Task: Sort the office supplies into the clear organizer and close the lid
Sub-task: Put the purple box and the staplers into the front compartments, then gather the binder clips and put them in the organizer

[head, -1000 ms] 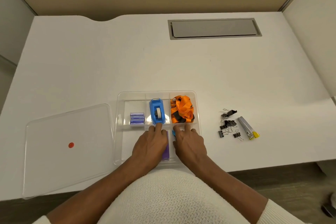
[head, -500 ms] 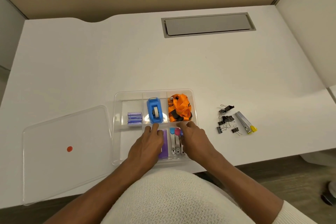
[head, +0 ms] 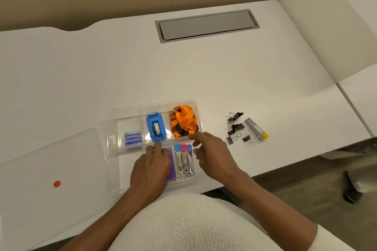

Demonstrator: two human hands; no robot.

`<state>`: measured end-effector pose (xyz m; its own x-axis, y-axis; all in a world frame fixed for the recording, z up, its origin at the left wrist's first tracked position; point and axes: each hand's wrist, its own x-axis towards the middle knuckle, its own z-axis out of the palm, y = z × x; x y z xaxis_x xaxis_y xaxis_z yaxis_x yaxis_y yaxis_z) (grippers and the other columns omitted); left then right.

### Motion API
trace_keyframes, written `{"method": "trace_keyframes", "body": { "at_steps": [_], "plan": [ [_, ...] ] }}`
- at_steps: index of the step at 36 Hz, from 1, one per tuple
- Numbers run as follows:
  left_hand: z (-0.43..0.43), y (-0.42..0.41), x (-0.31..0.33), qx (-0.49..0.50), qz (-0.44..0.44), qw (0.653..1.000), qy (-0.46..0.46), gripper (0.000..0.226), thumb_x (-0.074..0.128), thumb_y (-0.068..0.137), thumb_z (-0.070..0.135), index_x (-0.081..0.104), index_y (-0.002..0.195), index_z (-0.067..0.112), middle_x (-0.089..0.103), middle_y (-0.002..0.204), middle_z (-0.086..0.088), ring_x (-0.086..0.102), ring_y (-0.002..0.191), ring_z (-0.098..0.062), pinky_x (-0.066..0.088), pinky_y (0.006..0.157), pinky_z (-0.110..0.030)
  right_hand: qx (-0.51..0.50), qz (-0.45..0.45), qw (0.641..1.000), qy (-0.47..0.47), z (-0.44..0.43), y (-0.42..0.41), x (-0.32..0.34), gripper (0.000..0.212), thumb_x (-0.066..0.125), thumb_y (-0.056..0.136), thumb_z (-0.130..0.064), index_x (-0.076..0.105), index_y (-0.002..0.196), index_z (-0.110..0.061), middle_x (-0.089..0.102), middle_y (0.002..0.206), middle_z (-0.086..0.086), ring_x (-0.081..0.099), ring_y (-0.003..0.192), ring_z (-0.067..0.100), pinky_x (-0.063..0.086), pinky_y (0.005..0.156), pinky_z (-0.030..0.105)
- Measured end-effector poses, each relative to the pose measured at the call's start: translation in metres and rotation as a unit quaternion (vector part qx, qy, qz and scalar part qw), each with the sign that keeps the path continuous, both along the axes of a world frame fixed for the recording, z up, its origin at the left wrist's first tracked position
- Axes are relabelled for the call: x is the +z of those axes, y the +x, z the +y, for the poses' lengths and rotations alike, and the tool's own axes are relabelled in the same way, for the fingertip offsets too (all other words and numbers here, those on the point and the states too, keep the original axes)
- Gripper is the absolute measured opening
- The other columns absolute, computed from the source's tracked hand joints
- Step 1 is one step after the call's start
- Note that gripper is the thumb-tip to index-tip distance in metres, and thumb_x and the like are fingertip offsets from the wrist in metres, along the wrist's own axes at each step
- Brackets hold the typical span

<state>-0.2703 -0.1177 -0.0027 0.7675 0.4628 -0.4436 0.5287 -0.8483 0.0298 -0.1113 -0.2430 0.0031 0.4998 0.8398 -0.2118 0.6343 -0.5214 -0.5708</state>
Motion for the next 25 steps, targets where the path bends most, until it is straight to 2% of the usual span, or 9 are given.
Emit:
{"method": "trace_keyframes", "body": {
  "at_steps": [2, 4, 6, 8, 11, 13, 16, 19, 25],
  "plan": [
    [-0.003, 0.001, 0.002, 0.005, -0.034, 0.999, 0.012, 0.069, 0.078, 0.086, 0.044, 0.049, 0.142, 0.017, 0.052, 0.146, -0.010, 0.059, 0.125, -0.025, 0.058, 0.086, -0.033, -0.028, 0.004, 0.999, 0.021, -0.008, 0.009, 0.005, 0.041, 0.070, 0.094, -0.009, 0.063, 0.131, -0.023, 0.071, 0.116, -0.003, 0.067, 0.089, 0.010, 0.060, 0.080, 0.029],
    [-0.003, 0.003, 0.007, -0.001, -0.060, 0.998, 0.004, 0.063, 0.092, 0.070, 0.040, 0.067, 0.120, 0.011, 0.069, 0.119, -0.012, 0.070, 0.099, -0.025, 0.060, 0.066, -0.034, -0.077, -0.016, 0.996, 0.035, -0.016, 0.020, 0.007, 0.029, 0.069, 0.096, -0.016, 0.067, 0.123, -0.026, 0.072, 0.110, -0.007, 0.067, 0.087, 0.009, 0.061, 0.078, 0.032],
    [-0.005, 0.008, 0.008, 0.005, -0.104, 0.994, 0.016, 0.055, 0.101, 0.055, 0.032, 0.074, 0.098, 0.008, 0.074, 0.093, -0.012, 0.072, 0.074, -0.024, 0.057, 0.050, -0.033, -0.149, -0.043, 0.987, 0.050, -0.026, 0.036, 0.007, 0.021, 0.070, 0.095, -0.020, 0.070, 0.115, -0.027, 0.071, 0.105, -0.008, 0.067, 0.085, 0.008, 0.060, 0.076, 0.033],
    [-0.007, 0.015, 0.009, 0.022, -0.124, 0.992, 0.012, 0.046, 0.094, 0.069, 0.032, 0.073, 0.103, 0.009, 0.075, 0.096, -0.010, 0.072, 0.076, -0.023, 0.058, 0.054, -0.033, -0.211, -0.089, 0.972, 0.059, -0.038, 0.055, 0.005, 0.017, 0.070, 0.094, -0.021, 0.071, 0.110, -0.026, 0.070, 0.104, -0.007, 0.068, 0.088, 0.011, 0.060, 0.073, 0.037],
    [-0.007, 0.023, 0.007, 0.094, -0.141, 0.985, -0.010, 0.041, 0.068, 0.094, 0.046, 0.063, 0.124, 0.019, 0.071, 0.115, -0.001, 0.069, 0.095, -0.017, 0.059, 0.072, -0.030, -0.267, -0.167, 0.949, 0.017, -0.057, 0.087, -0.001, 0.018, 0.067, 0.094, -0.025, 0.070, 0.112, -0.022, 0.067, 0.108, 0.002, 0.065, 0.099, 0.024, 0.056, 0.072, 0.039],
    [-0.007, 0.027, 0.007, 0.134, -0.151, 0.979, -0.030, 0.041, 0.065, 0.094, 0.052, 0.061, 0.121, 0.023, 0.070, 0.111, 0.003, 0.069, 0.092, -0.014, 0.057, 0.073, -0.028, -0.293, -0.186, 0.937, -0.038, -0.069, 0.110, -0.008, 0.026, 0.068, 0.094, -0.027, 0.068, 0.119, -0.019, 0.065, 0.116, 0.008, 0.060, 0.109, 0.029, 0.055, 0.077, 0.042],
    [-0.009, 0.033, 0.007, 0.186, -0.152, 0.969, -0.063, 0.036, 0.071, 0.090, 0.053, 0.062, 0.109, 0.024, 0.070, 0.100, 0.005, 0.067, 0.083, -0.014, 0.055, 0.069, -0.029, -0.301, -0.143, 0.935, -0.123, -0.079, 0.139, -0.019, 0.040, 0.070, 0.093, -0.028, 0.064, 0.131, -0.014, 0.064, 0.124, 0.013, 0.057, 0.118, 0.034, 0.053, 0.091, 0.047],
    [-0.010, 0.035, 0.005, 0.226, -0.149, 0.959, -0.080, 0.029, 0.076, 0.088, 0.046, 0.061, 0.099, 0.024, 0.069, 0.090, 0.005, 0.064, 0.076, -0.013, 0.052, 0.065, -0.028, -0.269, -0.112, 0.943, -0.164, -0.082, 0.151, -0.028, 0.042, 0.072, 0.090, -0.027, 0.066, 0.129, -0.013, 0.066, 0.121, 0.013, 0.062, 0.111, 0.035, 0.055, 0.087, 0.046],
    [-0.012, 0.037, -0.003, 0.298, -0.174, 0.930, -0.129, 0.023, 0.082, 0.086, 0.035, 0.064, 0.091, 0.022, 0.070, 0.081, 0.002, 0.064, 0.072, -0.013, 0.045, 0.057, -0.024, -0.253, -0.145, 0.938, -0.186, -0.078, 0.160, -0.041, 0.021, 0.072, 0.086, -0.024, 0.073, 0.107, -0.020, 0.069, 0.102, 0.006, 0.066, 0.093, 0.035, 0.046, 0.070, 0.035]
  ]
}}
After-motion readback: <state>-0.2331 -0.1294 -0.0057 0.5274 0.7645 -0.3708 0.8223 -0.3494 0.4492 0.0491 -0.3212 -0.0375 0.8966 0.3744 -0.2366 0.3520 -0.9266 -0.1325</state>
